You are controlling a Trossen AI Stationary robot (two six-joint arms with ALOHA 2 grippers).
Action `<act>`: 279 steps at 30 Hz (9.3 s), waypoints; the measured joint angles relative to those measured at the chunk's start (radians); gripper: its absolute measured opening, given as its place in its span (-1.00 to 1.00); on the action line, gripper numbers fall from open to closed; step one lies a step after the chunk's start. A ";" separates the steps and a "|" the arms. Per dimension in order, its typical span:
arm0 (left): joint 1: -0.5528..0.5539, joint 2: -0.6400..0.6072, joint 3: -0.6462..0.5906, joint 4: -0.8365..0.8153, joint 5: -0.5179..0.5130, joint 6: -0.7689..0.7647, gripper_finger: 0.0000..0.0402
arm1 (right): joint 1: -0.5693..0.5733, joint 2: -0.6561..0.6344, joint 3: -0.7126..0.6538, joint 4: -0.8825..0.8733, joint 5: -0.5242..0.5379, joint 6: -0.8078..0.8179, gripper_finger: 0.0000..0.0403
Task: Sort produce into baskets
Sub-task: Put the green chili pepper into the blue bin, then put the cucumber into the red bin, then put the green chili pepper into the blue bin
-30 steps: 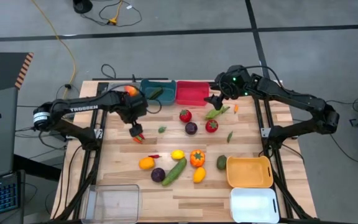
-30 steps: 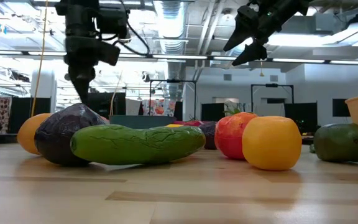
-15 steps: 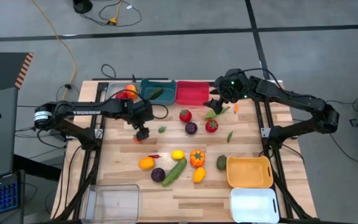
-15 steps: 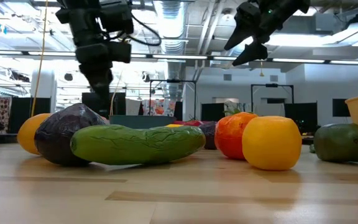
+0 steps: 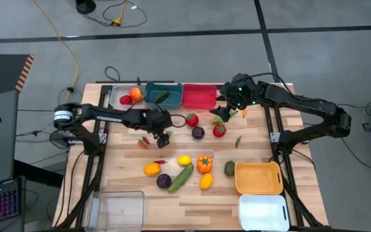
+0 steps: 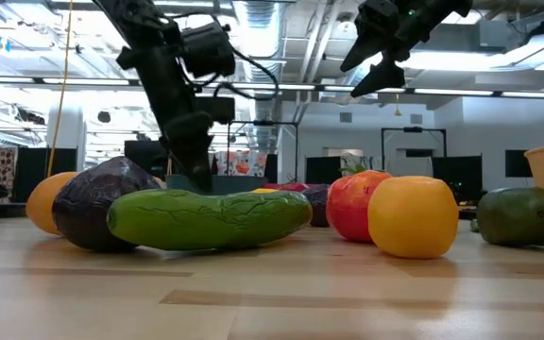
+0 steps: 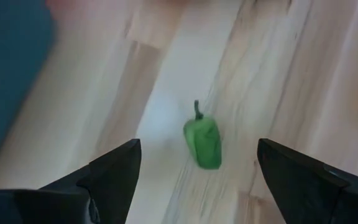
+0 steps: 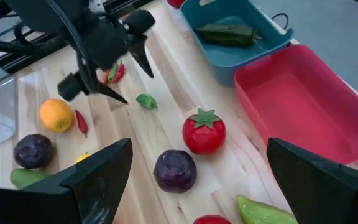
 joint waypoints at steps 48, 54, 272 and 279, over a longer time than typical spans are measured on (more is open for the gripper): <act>0.004 0.159 0.238 -0.163 -0.031 0.154 -0.59 | 0.000 0.000 0.000 -0.004 0.000 0.000 0.99; 0.029 0.158 0.377 -0.272 -0.089 0.267 -0.58 | 0.000 0.000 0.000 -0.005 0.000 0.000 0.99; 0.465 -0.655 -0.348 0.277 0.339 0.277 -0.01 | -0.191 0.485 0.346 -0.666 0.316 -0.124 0.45; 0.465 -0.655 -0.348 0.275 0.337 0.299 -0.01 | -0.254 0.485 0.250 -0.677 0.315 0.008 0.45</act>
